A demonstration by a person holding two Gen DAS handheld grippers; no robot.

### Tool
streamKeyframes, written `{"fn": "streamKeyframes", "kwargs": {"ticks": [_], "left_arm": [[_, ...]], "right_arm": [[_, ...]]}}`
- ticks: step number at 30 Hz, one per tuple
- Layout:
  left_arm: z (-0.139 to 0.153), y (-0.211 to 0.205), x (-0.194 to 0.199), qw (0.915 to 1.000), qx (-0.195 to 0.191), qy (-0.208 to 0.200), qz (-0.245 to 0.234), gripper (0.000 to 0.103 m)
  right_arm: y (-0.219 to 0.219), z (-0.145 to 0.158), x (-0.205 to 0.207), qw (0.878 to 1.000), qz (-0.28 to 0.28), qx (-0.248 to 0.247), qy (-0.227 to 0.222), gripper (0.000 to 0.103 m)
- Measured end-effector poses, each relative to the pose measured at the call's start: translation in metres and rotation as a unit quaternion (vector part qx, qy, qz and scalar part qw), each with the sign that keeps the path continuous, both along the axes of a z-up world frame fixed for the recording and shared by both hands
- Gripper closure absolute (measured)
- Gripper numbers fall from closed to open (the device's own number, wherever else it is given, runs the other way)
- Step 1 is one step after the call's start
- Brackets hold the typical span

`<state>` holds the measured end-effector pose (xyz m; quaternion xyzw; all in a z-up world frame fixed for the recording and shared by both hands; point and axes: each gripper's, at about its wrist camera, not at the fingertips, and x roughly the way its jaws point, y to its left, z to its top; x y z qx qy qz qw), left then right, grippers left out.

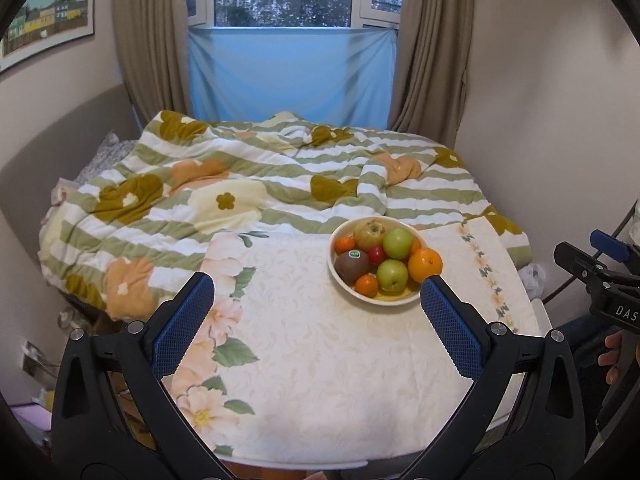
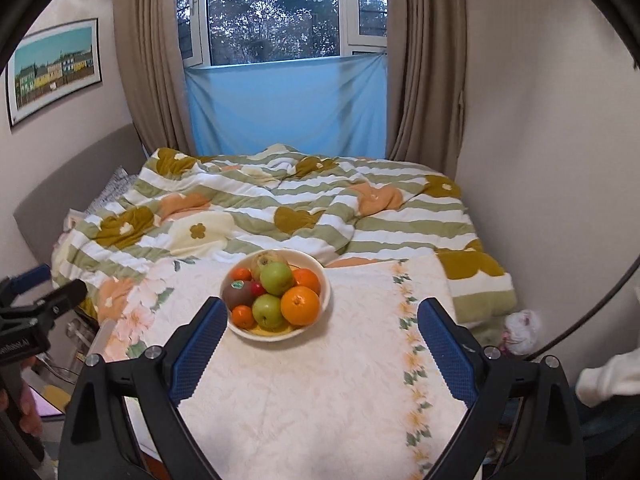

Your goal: Organize fruits

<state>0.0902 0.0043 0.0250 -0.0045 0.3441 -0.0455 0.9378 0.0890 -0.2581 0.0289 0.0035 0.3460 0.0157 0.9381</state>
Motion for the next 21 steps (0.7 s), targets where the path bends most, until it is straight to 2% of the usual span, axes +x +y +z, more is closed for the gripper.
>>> {"fn": "streamKeyframes", "kwargs": {"ticks": [5,10,21], "left_arm": [[0.005,0.003,-0.015,1.0,0.004,-0.009,0.0,0.0],[0.008,0.003,-0.024,0.9998,0.0,-0.019,-0.007,0.0],[0.011,0.0,-0.027,0.9996,0.003,-0.027,-0.009,0.0]], "right_arm": [[0.003,0.0,-0.013,1.0,-0.016,-0.013,-0.001,0.008],[0.003,0.0,-0.02,1.0,-0.019,-0.005,0.002,0.008],[0.004,0.001,-0.023,1.0,-0.022,-0.004,-0.001,0.008]]}}
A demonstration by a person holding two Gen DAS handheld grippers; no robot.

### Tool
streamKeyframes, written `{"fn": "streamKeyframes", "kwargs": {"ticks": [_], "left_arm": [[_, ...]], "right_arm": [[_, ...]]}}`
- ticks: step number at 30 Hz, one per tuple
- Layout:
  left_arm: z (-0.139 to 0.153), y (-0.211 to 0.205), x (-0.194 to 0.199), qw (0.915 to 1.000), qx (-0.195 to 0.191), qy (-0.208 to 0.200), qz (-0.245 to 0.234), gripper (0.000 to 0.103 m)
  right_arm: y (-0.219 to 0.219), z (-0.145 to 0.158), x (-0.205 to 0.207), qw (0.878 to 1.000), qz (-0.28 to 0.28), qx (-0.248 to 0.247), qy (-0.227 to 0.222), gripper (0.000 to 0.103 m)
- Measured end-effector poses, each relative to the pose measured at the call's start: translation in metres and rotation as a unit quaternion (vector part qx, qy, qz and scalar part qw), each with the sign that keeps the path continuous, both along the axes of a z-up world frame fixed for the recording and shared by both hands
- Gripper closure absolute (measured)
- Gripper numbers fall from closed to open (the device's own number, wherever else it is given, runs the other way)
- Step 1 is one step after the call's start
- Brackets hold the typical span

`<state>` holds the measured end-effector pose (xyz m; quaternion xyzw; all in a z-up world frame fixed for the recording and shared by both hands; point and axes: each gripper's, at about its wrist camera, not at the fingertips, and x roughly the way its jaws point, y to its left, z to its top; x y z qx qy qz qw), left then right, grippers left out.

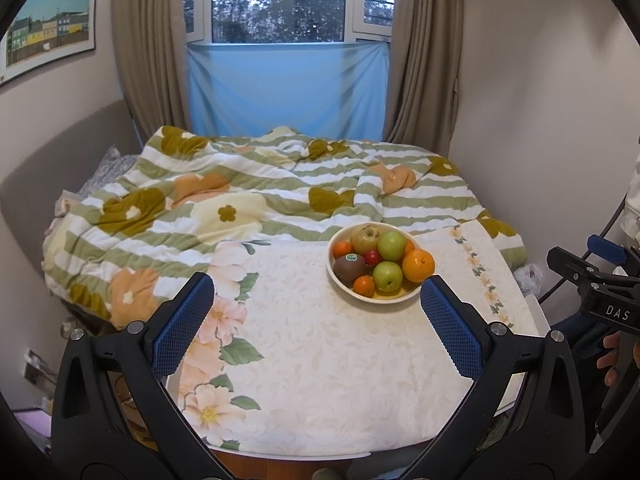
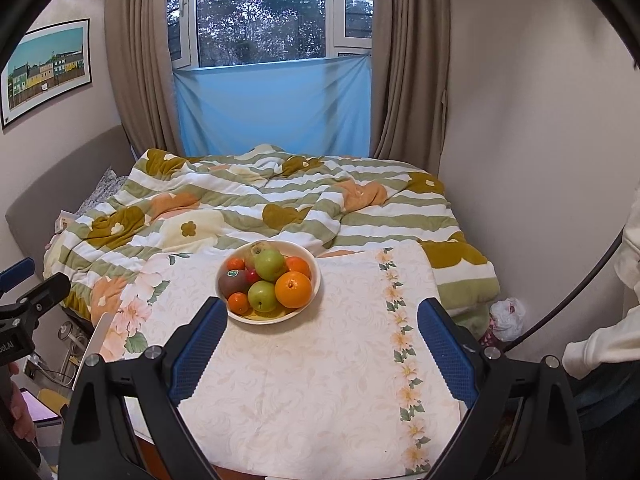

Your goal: Organize fruits

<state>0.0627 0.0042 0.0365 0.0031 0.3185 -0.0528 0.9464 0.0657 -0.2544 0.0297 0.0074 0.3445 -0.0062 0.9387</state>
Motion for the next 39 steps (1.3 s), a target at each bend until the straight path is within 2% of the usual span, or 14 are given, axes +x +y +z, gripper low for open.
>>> {"fn": "streamKeyframes", "kwargs": {"ticks": [39], "left_arm": [[-0.01,-0.002,0.021,0.9999,0.0,0.008,0.006,0.0]], "right_arm": [[-0.006,0.004,0.008,1.0,-0.002,-0.002,-0.002,0.008]]}}
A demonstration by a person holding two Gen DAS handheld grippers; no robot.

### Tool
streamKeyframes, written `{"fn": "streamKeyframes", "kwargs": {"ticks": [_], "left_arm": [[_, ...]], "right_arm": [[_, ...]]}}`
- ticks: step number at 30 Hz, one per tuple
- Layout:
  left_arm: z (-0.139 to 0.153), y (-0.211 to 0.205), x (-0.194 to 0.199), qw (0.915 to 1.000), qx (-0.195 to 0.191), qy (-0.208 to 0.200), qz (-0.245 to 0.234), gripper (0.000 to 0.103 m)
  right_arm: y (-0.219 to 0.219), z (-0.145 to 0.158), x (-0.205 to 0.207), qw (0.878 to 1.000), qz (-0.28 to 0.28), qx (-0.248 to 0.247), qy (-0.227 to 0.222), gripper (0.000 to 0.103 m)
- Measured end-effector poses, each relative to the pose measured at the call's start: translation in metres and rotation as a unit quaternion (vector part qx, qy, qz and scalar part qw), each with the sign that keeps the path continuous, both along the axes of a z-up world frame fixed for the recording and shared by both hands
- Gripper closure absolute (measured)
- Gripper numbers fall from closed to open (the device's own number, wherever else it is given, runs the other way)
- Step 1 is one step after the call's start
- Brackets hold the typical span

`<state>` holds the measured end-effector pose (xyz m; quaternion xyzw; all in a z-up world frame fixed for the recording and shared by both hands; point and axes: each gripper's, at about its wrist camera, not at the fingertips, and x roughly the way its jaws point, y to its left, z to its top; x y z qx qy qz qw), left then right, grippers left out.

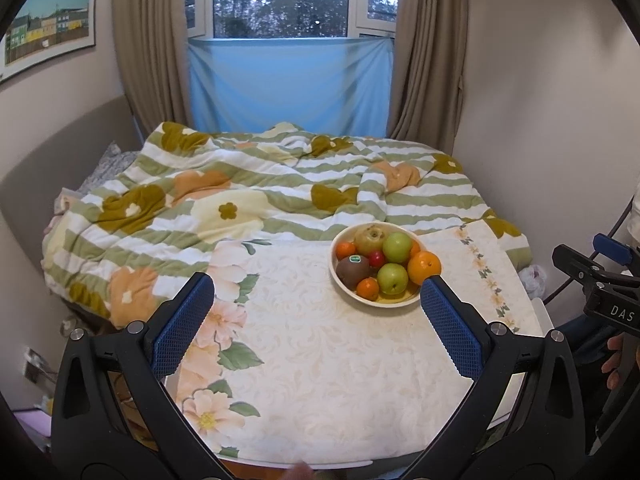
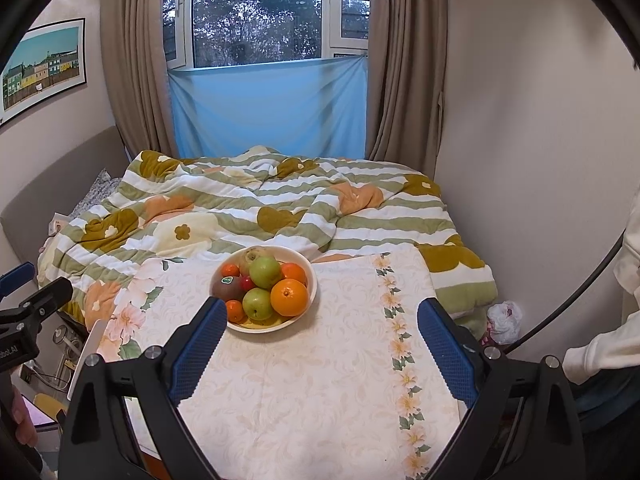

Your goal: Organize fruits

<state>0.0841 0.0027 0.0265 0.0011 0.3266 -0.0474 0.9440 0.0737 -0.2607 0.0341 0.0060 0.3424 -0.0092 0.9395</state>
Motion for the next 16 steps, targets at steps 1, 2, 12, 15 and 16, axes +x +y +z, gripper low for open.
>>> {"fn": "streamKeyframes", "kwargs": {"ticks": [1,2,12,15,16], "left_arm": [[-0.0009,-0.0005,0.0011,1.0,-0.001,0.001,-0.001,0.0],[-0.001,-0.0001,0.0012,1.0,-0.002,0.001,-0.001,0.0],[-0.0027,-0.0044,-0.0007,1.0,0.004,0.0,0.003,0.0],[-0.0033,-0.0068,-0.0021,0.9999,0.01,-0.003,0.006,0.0],[-0.0034,-0.0072,-0.0029,0.9999,0.01,-0.004,0.006,0.0]], "right_arm": [[0.0003,-0.0001,-0.0001,1.0,0.0,-0.001,0.0,0.008],[-0.0004,0.0001,0.0008,1.0,0.0,-0.001,0.0,0.008],[-0.002,0.0,0.002,1.0,0.0,-0.001,0.001,0.008],[-0.0019,-0.0001,0.0019,1.0,0.001,-0.001,0.001,0.008],[-0.0017,-0.0001,0.0017,1.0,0.001,-0.001,0.001,0.008]]}}
